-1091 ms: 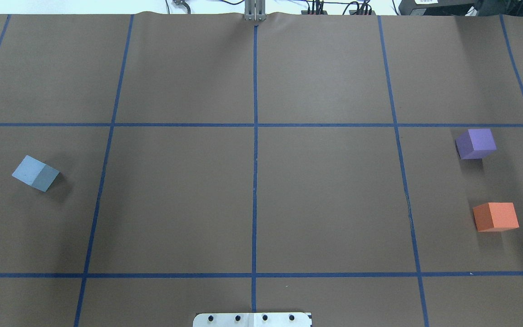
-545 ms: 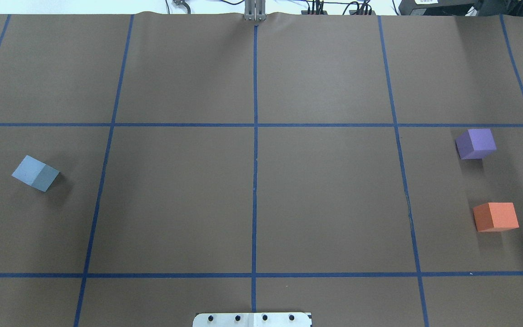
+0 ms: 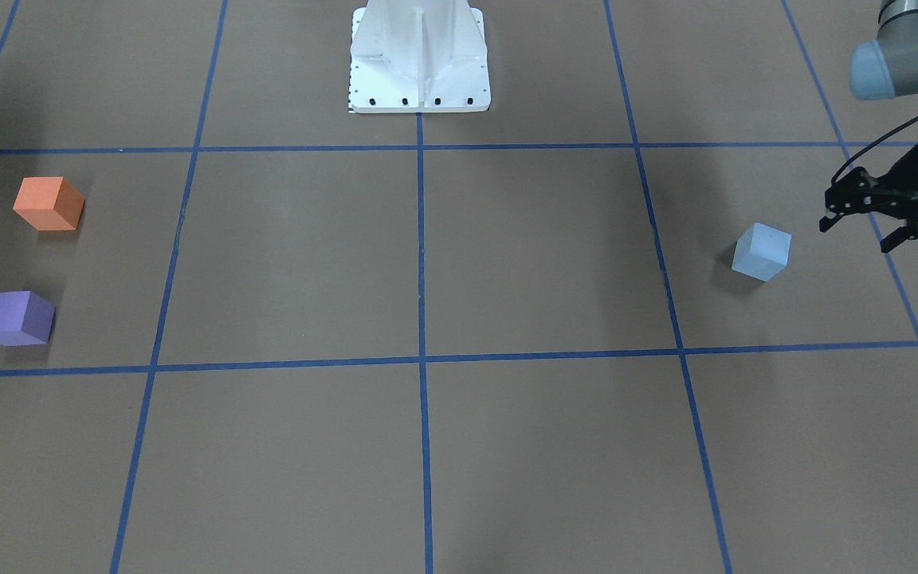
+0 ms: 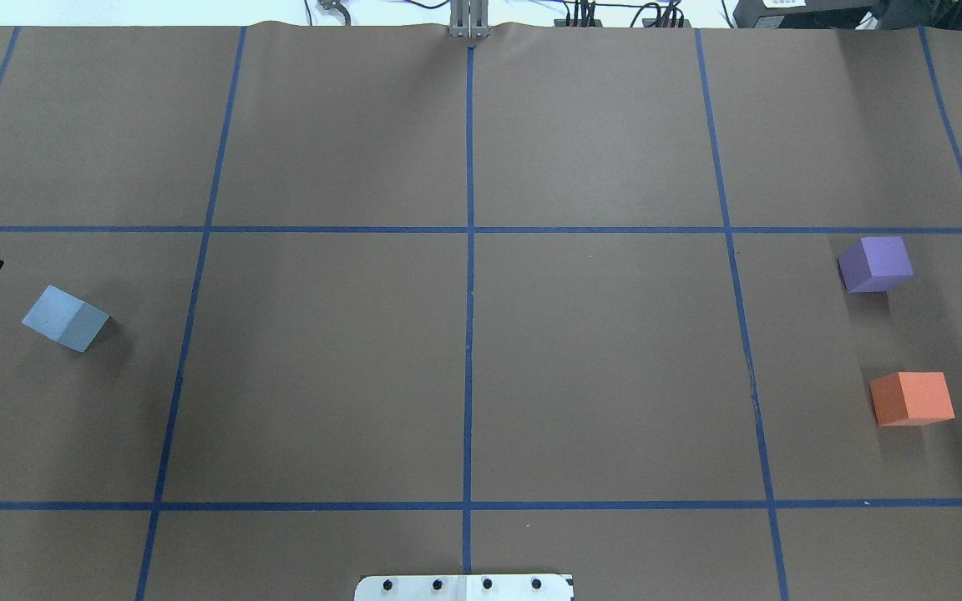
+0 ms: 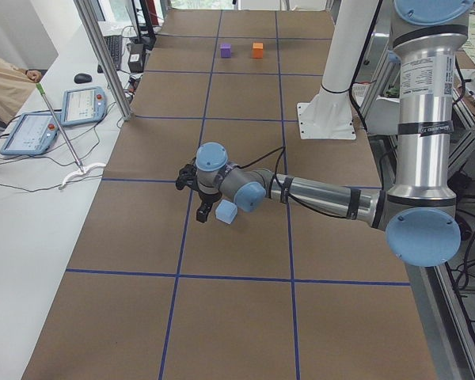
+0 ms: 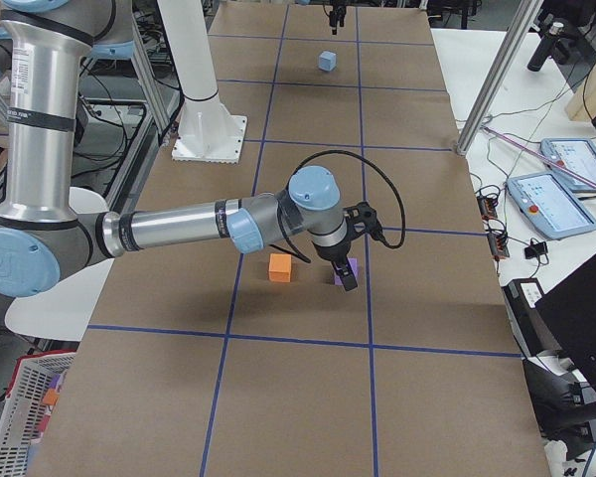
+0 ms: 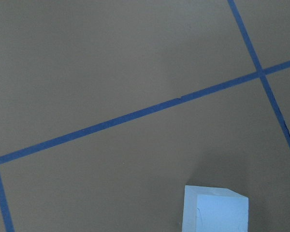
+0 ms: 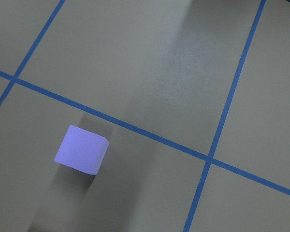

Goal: Place blue block between orange and purple blocks
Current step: 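Lower the left gripper onto the light blue cube and grasp it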

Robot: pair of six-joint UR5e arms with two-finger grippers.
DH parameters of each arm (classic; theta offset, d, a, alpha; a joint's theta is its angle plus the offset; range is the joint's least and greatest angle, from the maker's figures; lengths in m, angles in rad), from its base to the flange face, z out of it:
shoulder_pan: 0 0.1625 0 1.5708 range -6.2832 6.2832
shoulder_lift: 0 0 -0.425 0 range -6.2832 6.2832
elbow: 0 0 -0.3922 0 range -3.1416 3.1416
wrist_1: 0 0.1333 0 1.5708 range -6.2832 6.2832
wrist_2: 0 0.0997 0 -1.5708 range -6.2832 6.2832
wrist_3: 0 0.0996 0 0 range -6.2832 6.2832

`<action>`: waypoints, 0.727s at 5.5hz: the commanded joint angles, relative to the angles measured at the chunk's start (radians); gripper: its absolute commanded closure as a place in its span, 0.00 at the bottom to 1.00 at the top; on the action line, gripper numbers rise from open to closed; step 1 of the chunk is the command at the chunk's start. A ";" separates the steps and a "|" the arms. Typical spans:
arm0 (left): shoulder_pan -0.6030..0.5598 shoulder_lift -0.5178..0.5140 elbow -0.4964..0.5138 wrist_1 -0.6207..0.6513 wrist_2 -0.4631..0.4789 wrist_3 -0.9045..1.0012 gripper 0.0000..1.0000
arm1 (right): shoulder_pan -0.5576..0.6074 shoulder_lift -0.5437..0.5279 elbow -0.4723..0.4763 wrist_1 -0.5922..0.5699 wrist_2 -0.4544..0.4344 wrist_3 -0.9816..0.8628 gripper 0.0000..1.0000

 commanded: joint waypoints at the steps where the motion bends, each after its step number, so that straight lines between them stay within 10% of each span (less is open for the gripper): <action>1: 0.171 0.003 0.001 -0.072 0.176 -0.002 0.00 | 0.000 0.000 -0.001 0.001 0.004 -0.001 0.00; 4: 0.234 0.010 0.009 -0.068 0.188 -0.002 0.00 | 0.000 -0.001 -0.001 0.003 0.005 -0.003 0.00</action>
